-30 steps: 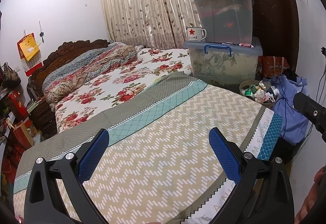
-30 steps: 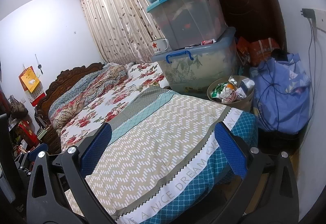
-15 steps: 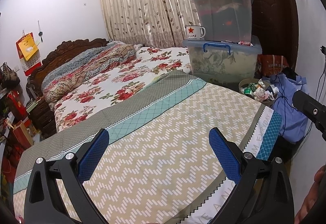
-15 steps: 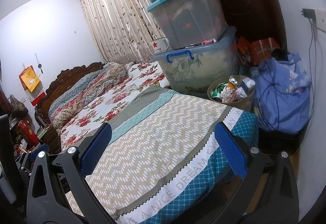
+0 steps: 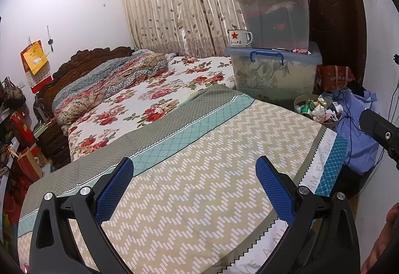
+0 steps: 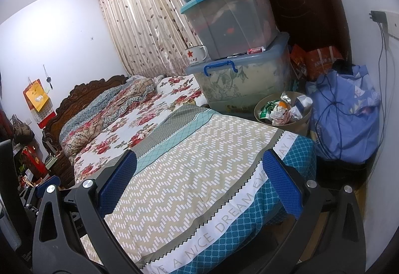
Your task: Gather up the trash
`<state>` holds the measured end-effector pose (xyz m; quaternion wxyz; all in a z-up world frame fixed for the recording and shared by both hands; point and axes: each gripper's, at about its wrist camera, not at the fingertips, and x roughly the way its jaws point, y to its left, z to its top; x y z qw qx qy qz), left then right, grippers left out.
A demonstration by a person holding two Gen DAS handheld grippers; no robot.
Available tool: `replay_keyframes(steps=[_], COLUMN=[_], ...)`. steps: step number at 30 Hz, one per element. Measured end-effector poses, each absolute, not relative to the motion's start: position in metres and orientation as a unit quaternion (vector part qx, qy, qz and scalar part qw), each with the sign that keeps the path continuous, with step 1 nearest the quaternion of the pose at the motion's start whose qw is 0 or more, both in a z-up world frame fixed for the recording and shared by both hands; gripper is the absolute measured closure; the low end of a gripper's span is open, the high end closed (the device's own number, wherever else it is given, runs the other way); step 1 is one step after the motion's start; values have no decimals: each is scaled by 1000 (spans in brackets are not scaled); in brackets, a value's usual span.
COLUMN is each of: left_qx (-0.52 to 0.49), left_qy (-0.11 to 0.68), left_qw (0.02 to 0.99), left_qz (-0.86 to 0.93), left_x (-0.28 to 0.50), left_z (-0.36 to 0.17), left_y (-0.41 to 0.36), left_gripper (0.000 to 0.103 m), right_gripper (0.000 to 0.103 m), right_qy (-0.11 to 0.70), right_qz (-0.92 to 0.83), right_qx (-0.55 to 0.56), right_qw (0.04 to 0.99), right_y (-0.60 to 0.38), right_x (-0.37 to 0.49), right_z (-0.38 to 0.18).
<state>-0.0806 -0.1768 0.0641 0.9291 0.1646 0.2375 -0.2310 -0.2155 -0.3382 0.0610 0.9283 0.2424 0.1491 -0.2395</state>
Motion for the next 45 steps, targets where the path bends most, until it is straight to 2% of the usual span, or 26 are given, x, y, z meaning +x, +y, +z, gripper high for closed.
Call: replay_keyframes(steps=[45], left_qx=[157], left_qy=[255], left_qw=[917], left_qz=[-265], left_x=[-78], left_z=[57], left_y=[-172], left_gripper=[9], right_gripper=[3], right_qy=[149], right_qz=[-239], right_qx=[244], right_qw=[928], right_y=[-331], right_x=[-213], right_z=[55])
